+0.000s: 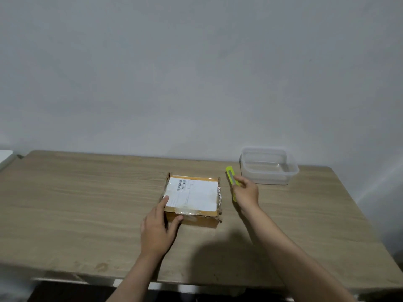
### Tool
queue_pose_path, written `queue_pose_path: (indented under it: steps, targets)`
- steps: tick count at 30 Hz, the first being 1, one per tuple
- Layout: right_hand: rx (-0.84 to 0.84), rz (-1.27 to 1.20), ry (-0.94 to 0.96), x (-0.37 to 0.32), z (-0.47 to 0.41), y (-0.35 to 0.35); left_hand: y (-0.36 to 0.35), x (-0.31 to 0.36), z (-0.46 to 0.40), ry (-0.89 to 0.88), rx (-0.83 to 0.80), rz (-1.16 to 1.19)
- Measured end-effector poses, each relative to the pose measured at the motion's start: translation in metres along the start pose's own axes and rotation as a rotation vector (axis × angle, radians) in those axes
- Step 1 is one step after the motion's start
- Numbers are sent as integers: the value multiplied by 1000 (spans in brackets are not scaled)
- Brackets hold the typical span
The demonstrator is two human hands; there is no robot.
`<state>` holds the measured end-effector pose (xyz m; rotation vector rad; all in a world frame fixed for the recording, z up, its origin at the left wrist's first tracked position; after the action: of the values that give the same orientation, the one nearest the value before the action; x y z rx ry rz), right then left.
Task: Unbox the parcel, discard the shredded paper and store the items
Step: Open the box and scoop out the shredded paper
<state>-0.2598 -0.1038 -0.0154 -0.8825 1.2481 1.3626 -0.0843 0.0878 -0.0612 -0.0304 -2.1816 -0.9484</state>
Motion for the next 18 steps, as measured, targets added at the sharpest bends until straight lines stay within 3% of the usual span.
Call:
queue_pose_path:
  steps: [11, 15, 18]
  targets:
    - [-125, 342, 179, 7, -38, -42, -6, 1, 2, 64, 11, -127]
    - [-166, 356, 227, 10, -32, -40, -8, -2, 1, 56, 15, -129]
    - [-89, 297, 317, 10, -13, -26, -7, -2, -1, 61, 13, -128]
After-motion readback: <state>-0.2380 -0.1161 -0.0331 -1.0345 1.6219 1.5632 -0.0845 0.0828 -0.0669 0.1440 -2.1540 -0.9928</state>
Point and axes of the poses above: each hand's wrist, its own z-axis away from the middle knuckle, its own y-axis out of the back of the hand, x = y × z, the point moved 1 cm from there along -z, towards the middle knuckle, and after that the axes turned 9 degrees about x, right-handed, at the moved point
